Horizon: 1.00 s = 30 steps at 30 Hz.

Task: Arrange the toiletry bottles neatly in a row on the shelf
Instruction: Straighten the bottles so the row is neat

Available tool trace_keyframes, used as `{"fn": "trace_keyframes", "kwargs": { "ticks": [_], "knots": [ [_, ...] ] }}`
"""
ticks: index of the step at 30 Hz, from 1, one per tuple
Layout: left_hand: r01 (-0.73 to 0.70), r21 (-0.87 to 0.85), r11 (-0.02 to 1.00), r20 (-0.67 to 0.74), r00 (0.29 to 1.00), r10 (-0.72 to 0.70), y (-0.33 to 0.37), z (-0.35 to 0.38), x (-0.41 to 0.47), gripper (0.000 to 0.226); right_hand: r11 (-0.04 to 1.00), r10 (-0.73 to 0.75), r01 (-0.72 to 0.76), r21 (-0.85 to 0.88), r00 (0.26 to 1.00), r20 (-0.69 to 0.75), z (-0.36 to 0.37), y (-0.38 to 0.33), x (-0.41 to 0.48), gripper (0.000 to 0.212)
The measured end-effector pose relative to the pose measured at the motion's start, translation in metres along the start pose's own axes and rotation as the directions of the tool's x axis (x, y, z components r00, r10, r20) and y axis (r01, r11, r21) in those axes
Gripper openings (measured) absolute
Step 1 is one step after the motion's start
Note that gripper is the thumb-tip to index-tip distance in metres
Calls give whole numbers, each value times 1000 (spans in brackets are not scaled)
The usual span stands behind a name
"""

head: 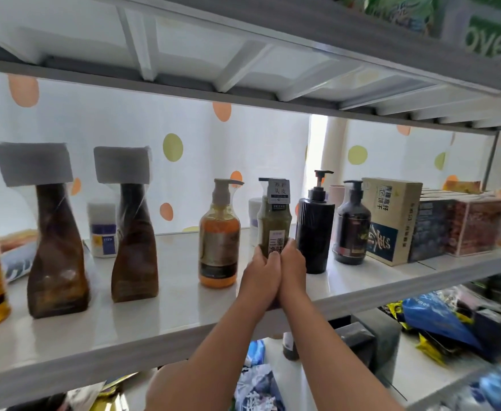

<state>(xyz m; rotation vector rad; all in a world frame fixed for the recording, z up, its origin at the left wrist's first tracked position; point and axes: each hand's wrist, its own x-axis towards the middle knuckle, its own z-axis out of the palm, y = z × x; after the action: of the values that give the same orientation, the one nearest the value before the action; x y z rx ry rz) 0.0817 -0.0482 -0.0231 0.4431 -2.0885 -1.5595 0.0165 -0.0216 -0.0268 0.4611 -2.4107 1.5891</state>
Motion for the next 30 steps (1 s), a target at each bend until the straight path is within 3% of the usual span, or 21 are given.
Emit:
{"fn": "trace_keyframes", "kwargs": {
  "ticks": [3,6,8,10,12,17,21,23,26,30],
  "knots": [
    [-8,-45,999,4,1000,8,0,-1,0,45,1000,7,-7,6,1000,-1,-1,0,-4,7],
    [-35,-55,998,-1,999,35,-2,-1,2,43,995,-79,77,-57,996,-44,-6,3,-14,26],
    [-113,-24,993,-73,991,111,-3,0,-3,42,991,-128,122,-59,987,-98,-13,6,-19,43],
    [-247,19,969,-192,950,246,-5,4,-11,42,986,-159,150,-66,975,-155,-23,9,-20,42],
    [-333,59,941,-210,917,338,-5,13,-17,42,987,-157,149,-51,964,-216,-34,13,-17,40],
    [-153,-72,986,49,987,156,14,45,-13,47,989,-115,86,-124,961,-253,-57,23,5,65],
    [2,-87,996,56,998,3,23,71,10,42,997,58,-59,-48,998,-17,-74,35,30,89],
    [35,-84,996,1,999,-35,23,83,21,42,994,109,-106,-36,992,70,-76,43,41,84],
    [62,-47,997,-60,996,-65,22,96,29,47,996,88,-86,-20,985,151,-79,53,51,45],
    [81,8,997,-92,993,-80,19,111,40,50,999,24,-16,-48,986,165,-84,62,61,45]
  ]
}}
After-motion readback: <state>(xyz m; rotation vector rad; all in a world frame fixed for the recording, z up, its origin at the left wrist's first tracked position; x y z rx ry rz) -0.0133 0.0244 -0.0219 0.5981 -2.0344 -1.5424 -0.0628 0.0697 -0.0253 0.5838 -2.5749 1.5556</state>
